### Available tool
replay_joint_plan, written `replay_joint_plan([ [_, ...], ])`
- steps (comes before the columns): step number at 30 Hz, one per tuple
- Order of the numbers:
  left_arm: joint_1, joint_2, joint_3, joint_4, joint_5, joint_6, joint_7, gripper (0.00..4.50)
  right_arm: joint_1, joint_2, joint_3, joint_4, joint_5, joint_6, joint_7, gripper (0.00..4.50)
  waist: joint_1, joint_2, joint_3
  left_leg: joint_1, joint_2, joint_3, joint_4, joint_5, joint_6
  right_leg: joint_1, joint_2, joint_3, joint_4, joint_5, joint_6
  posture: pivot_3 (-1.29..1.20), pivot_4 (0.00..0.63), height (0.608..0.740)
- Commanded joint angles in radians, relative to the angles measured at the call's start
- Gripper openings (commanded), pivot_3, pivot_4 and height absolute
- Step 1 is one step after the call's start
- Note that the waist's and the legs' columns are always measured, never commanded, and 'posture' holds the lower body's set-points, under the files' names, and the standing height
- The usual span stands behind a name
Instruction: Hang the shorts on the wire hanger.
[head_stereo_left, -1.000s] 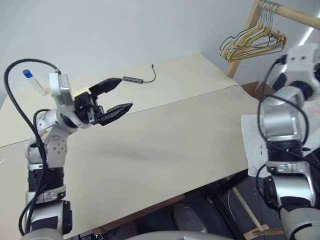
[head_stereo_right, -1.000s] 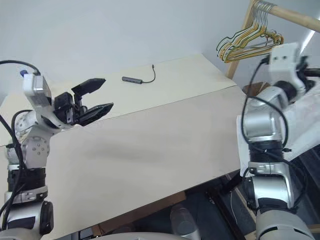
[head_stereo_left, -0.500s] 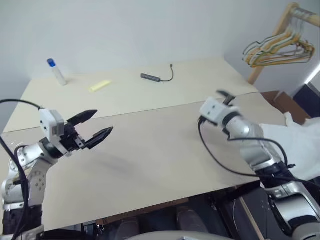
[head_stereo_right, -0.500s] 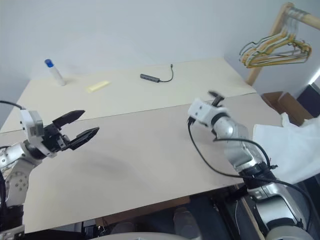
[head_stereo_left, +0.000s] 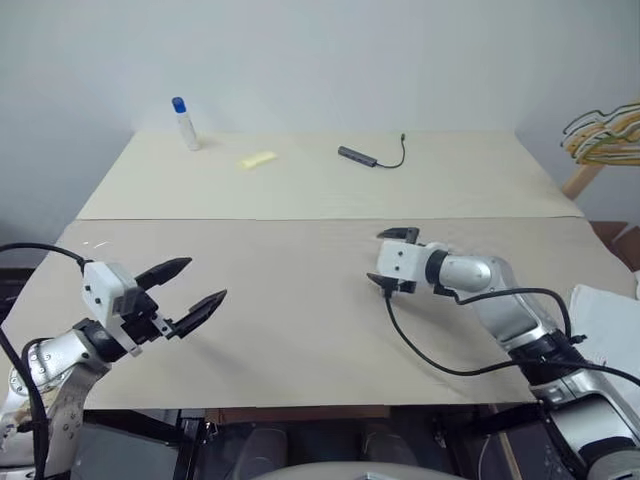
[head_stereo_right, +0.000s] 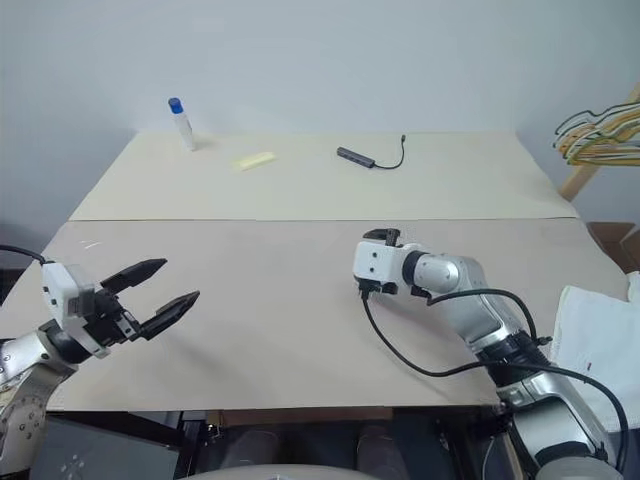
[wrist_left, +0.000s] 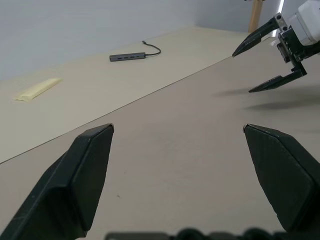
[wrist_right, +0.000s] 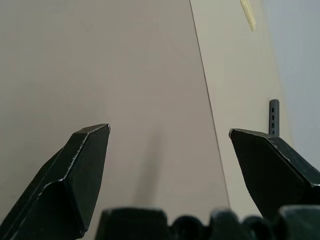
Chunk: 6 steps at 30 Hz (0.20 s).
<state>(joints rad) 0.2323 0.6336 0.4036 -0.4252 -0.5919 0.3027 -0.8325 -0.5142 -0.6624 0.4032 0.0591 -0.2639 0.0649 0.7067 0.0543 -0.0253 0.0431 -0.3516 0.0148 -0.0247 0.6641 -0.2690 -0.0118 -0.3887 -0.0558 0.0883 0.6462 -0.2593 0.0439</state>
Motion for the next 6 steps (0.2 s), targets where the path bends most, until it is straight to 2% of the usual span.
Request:
replay_joint_plan([
  [1,-0.024,-0.003,-0.001,-0.042,0.004,-0.017,0.026,4.50,-0.027,0.002,-0.024,0.014,-0.021,-0.036,0.001,4.47,0.009,0.000,0.000,0.000,0.000,0.000,0.000,0.000,0.000,0.000,0.000,0.000,0.000,0.000,0.000,0.22,0.000,0.740],
  [6,-0.023,0.009,-0.005,-0.041,0.014,-0.019,0.024,4.50,-0.014,0.036,-0.030,0.000,-0.026,-0.026,-0.002,4.47,0.016,0.000,0.000,0.000,0.000,0.000,0.000,0.000,0.000,0.000,0.000,0.000,0.000,0.000,0.000,0.23,0.000,0.740],
])
